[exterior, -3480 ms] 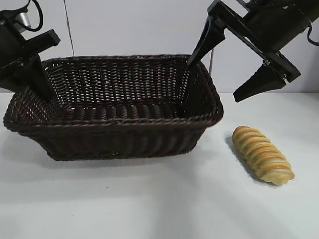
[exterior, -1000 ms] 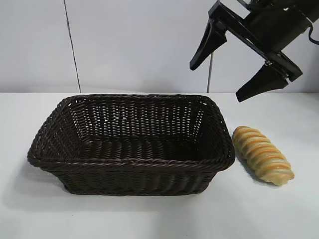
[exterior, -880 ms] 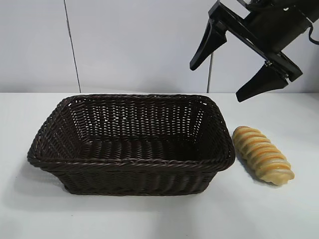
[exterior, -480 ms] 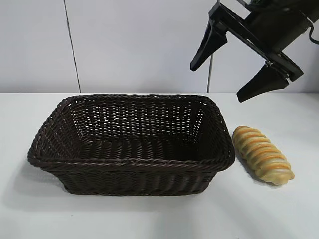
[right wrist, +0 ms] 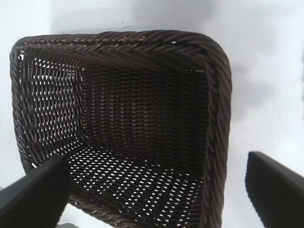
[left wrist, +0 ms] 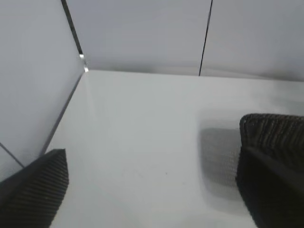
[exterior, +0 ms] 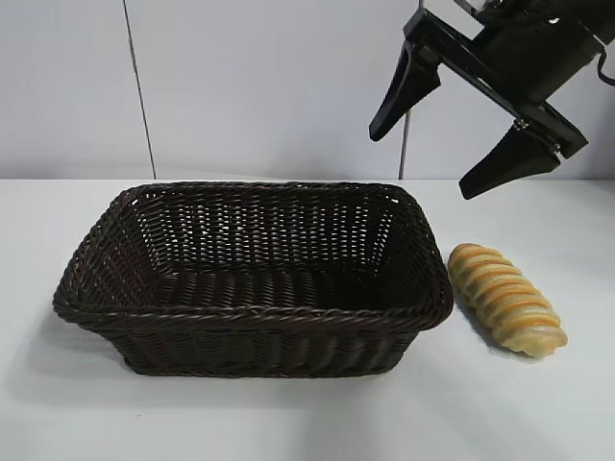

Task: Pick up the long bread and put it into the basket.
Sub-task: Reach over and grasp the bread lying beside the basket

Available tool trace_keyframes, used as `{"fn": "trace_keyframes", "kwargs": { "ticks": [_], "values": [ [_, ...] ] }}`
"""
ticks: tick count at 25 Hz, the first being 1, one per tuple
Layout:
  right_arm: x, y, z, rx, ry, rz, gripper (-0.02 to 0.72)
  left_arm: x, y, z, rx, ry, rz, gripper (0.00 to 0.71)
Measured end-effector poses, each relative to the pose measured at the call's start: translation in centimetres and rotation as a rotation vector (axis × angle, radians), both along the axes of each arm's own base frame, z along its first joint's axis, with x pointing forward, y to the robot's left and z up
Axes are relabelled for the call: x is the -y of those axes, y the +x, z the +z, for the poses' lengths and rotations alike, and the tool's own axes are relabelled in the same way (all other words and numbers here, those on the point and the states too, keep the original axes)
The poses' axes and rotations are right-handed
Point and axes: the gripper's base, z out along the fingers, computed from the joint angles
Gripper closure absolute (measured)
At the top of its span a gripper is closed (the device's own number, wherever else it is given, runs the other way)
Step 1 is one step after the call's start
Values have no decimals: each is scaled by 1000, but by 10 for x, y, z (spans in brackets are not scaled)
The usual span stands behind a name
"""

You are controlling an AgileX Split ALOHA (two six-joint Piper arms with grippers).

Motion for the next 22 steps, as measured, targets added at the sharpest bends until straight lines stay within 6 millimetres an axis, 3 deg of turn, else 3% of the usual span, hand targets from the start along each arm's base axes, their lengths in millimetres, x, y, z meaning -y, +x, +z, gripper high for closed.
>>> {"fn": "trace_keyframes", "kwargs": {
  "ticks": [3,11,22],
  "values": [
    [0,0,0,-2,-1,2,9,0,0,-23,-38,-23,1,16],
    [0,-1,-1,-4,-8,7,9,0,6,-49,-132,-32,-33,16],
    [1,-1,-1,-2,-22,14,9,0,6,-52,-133,-33,-34,16]
  ]
}}
